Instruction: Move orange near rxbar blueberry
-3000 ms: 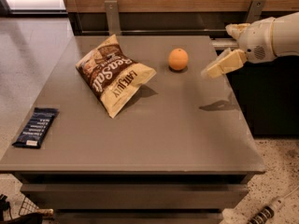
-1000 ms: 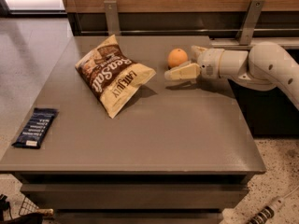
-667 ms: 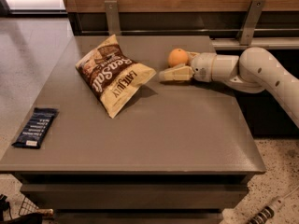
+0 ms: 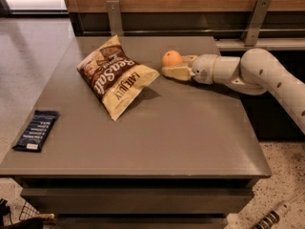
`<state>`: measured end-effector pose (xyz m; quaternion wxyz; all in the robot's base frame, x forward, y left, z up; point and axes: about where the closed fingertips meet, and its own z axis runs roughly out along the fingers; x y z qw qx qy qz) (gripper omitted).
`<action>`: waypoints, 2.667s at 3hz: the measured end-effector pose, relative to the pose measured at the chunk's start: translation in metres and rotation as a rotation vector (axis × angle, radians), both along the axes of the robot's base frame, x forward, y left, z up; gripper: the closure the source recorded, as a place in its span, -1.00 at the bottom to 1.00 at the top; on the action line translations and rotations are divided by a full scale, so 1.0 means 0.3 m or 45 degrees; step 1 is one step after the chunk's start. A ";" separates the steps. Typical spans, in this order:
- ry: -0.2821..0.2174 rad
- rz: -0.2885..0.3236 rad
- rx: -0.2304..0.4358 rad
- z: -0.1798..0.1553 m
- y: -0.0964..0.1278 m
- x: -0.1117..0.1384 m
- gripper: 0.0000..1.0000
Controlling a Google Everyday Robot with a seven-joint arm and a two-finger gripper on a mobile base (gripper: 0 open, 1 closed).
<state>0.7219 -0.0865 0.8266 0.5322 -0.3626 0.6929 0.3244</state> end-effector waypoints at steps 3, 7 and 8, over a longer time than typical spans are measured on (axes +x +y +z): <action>0.003 0.013 0.003 -0.003 0.023 0.001 1.00; -0.005 -0.024 -0.142 0.306 -0.061 0.022 1.00; -0.008 -0.010 -0.135 0.353 -0.022 -0.111 1.00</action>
Offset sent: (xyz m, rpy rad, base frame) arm 0.0000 0.0028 -0.0004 0.0007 0.0007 0.0042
